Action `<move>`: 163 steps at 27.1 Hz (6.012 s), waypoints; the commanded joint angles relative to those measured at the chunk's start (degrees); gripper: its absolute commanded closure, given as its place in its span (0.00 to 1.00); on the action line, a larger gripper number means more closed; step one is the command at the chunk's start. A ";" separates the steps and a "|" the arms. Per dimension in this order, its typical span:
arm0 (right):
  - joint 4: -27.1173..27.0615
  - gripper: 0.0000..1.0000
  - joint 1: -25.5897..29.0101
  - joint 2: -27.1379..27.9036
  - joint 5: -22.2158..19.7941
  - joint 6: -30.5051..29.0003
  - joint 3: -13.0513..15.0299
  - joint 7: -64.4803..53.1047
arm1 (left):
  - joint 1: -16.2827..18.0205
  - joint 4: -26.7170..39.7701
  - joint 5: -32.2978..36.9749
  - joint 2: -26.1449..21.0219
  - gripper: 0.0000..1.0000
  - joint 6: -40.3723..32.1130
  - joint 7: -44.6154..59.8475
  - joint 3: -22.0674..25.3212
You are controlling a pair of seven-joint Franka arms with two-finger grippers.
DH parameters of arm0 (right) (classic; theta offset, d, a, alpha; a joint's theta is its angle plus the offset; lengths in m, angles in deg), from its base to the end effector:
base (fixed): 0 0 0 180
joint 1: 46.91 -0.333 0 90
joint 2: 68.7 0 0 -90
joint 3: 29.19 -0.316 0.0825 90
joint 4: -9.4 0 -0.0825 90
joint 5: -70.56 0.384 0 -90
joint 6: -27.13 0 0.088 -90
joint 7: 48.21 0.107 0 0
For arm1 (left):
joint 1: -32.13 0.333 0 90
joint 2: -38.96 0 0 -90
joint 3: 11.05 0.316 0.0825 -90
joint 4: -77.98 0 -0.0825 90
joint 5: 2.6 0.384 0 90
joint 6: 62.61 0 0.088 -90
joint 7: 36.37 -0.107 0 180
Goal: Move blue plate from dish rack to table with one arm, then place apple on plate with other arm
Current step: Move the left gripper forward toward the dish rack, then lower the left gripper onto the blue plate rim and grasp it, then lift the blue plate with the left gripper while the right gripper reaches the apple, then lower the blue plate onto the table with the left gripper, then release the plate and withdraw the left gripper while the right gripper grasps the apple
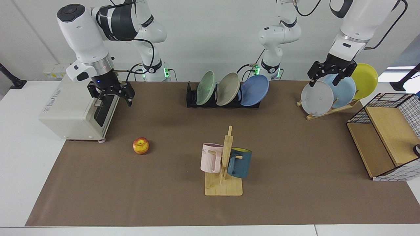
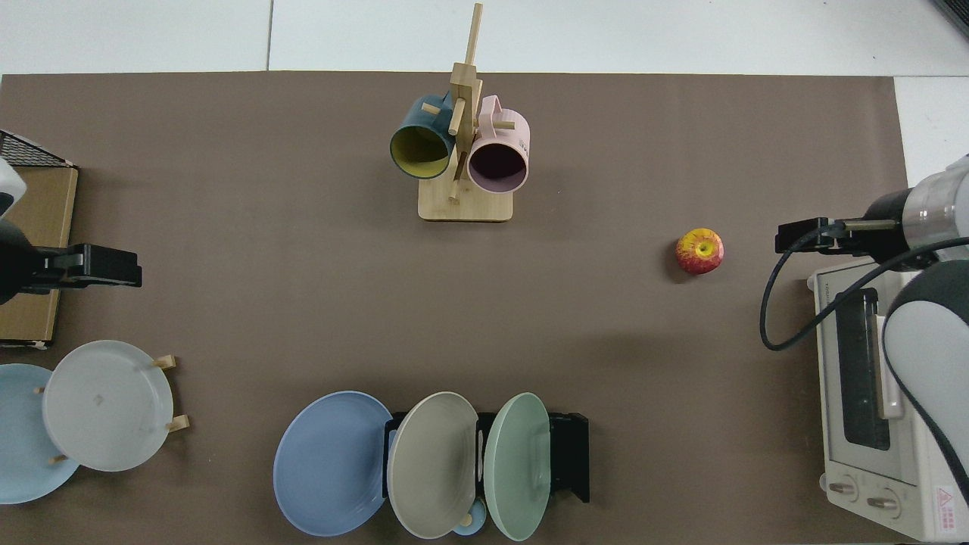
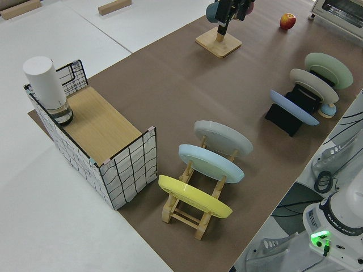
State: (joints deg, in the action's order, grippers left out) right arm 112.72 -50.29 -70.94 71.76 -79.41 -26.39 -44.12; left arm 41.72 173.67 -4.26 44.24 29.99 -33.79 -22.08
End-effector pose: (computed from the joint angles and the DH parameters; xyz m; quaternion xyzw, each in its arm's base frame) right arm 0.5605 0.0069 0.5610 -0.9983 0.0331 -0.0471 0.0131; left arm 0.5298 -0.0211 0.6305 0.9998 0.0106 0.0181 0.0063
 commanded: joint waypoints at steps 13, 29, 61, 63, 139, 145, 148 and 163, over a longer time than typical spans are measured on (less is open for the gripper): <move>0.30 0.00 0.48 -0.49 0.65 -0.77 -0.43 1.01 | -0.88 2.93 -0.45 0.78 0.00 0.65 0.49 -0.49; 0.30 0.00 0.48 -0.49 0.65 -0.69 -0.43 1.01 | -3.97 19.00 8.34 10.79 0.00 5.83 13.76 -8.74; 0.30 0.00 0.48 -0.49 0.65 -0.77 -0.43 1.01 | -9.41 49.07 3.33 20.99 0.00 20.43 17.37 -15.87; 0.30 0.00 0.48 -0.49 0.65 -0.77 -0.43 1.01 | -9.68 49.25 3.15 20.82 0.00 20.34 16.93 -15.87; 5.23 1.00 -1.89 24.65 -3.13 -23.36 -0.69 -0.22 | -11.43 23.13 -5.11 -12.85 1.00 44.24 35.03 -14.99; -0.48 1.00 -2.25 24.56 -2.78 -18.19 -0.69 -0.13 | -14.07 27.09 -5.11 -13.02 1.00 47.41 35.47 -14.99; -3.65 1.00 -2.25 23.86 -2.52 -13.18 -0.60 -0.22 | -14.51 29.03 -5.02 -12.76 1.00 47.67 34.51 -14.99; -12.61 1.00 -2.33 13.85 -2.25 8.35 -0.78 -0.40 | -13.46 29.74 -4.67 -12.93 0.16 48.64 28.01 -13.68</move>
State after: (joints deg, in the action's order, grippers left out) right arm 105.07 -52.56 -55.75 69.26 -77.28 -26.98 -44.56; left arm 28.01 201.53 -8.62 29.91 77.73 -2.48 -36.97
